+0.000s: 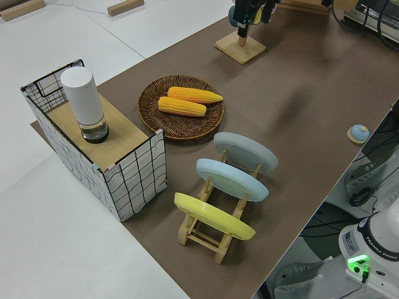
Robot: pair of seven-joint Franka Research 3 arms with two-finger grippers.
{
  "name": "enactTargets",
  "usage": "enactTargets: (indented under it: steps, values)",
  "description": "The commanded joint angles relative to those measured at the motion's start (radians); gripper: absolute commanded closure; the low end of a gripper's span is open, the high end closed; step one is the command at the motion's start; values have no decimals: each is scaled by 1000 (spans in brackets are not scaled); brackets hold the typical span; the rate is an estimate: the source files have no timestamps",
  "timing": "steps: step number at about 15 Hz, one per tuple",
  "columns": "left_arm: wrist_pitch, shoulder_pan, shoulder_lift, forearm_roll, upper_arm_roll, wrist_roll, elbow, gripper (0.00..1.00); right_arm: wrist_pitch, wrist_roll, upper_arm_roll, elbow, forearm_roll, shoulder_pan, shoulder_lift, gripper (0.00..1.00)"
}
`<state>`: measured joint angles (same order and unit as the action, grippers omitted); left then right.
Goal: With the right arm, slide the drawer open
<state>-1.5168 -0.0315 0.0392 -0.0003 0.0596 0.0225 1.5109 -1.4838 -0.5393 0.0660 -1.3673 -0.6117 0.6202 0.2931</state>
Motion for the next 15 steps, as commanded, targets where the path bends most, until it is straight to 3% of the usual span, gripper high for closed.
enactTargets:
  steps: [1,7,10,15]
  values:
    - [20,-4,11,17,6,10,-24,7,-41,30,61,-16,179,-143,-87,17]
    - [20,-4,11,17,6,10,-26,7,-47,117,149,-21,410,-391,-172,17]
    - [20,-4,11,17,6,10,-24,7,-47,237,147,-22,541,-505,-196,17]
    - [20,-4,11,17,6,10,-26,5,-53,369,141,-35,584,-641,-193,17]
